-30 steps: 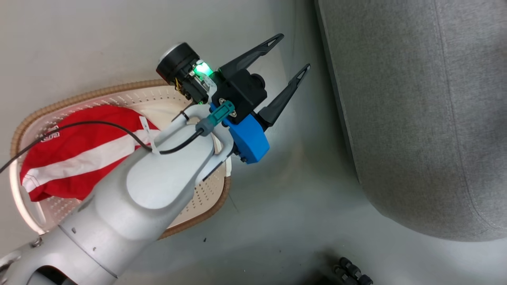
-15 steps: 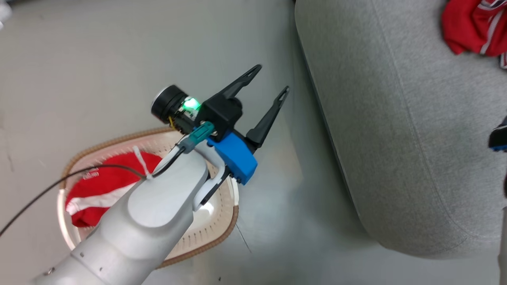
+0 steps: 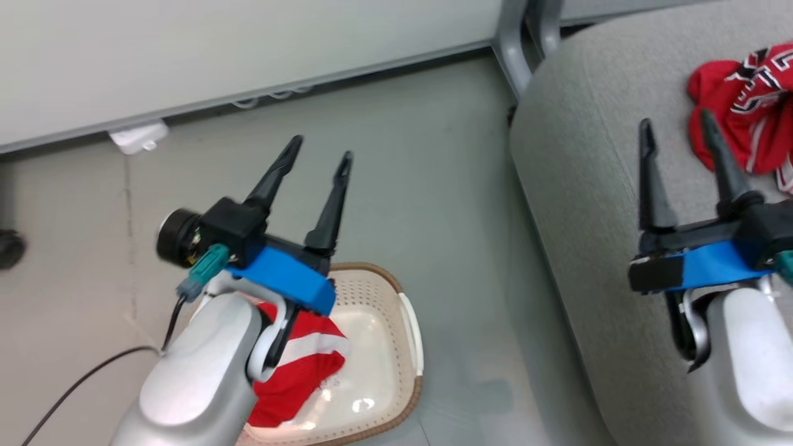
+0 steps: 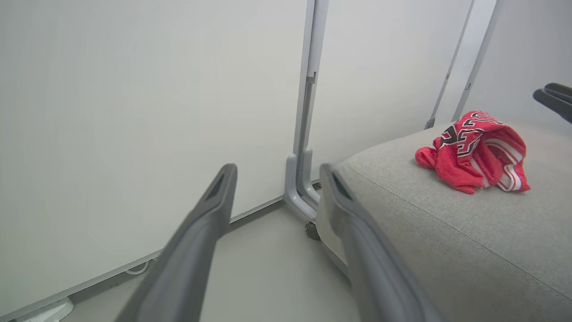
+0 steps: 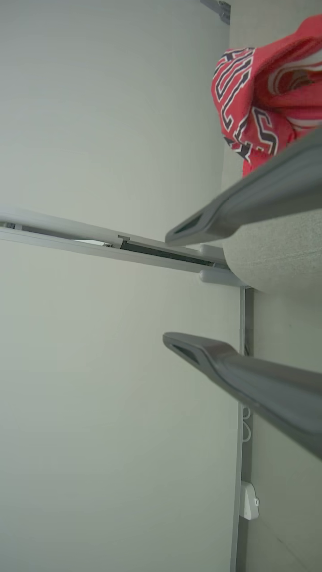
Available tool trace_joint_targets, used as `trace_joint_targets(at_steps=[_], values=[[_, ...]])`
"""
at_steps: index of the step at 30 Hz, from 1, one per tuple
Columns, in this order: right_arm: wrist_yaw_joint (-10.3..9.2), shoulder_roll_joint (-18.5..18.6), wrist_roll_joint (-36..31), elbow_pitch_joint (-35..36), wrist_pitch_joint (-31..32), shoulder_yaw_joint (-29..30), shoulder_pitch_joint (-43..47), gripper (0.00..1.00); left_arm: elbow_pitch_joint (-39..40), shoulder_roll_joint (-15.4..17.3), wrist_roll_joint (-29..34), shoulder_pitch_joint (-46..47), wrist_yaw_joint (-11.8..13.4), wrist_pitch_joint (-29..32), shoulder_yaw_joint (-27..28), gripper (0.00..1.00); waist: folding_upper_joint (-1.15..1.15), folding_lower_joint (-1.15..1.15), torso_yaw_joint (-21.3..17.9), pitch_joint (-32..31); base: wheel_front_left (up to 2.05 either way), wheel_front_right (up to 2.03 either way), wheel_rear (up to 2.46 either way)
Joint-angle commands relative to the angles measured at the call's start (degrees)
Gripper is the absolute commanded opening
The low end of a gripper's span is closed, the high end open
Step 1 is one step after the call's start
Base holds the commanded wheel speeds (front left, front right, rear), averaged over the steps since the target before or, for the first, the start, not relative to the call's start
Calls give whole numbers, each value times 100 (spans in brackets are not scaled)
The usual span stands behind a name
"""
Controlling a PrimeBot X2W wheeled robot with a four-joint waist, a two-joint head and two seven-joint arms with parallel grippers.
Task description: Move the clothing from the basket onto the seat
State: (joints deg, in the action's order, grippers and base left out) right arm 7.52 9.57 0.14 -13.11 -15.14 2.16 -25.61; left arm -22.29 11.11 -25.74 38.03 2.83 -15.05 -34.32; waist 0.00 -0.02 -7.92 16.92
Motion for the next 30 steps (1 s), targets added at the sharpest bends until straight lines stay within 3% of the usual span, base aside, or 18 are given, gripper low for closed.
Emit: trace_joint_targets(at_steps=[1,9,17,30], values=[[-6,-54,48,52,-3,-103,135,100,76,36,63,-244,29,-18,171,100,0,2,343,-347,0,0,0],[-6,-308,218,128,-2,-505,648,100,562,-64,431,-1315,11,-18,1345,100,0,2,687,-763,0,0,0],[-6,-414,269,73,-2,-291,1337,100,913,-330,866,-2307,-295,-19,2258,100,0,2,849,-1139,0,0,0],[-6,-501,310,2,-2,-97,2098,100,855,-686,1354,-3063,-698,-19,2952,100,0,2,877,-1561,0,0,0]])
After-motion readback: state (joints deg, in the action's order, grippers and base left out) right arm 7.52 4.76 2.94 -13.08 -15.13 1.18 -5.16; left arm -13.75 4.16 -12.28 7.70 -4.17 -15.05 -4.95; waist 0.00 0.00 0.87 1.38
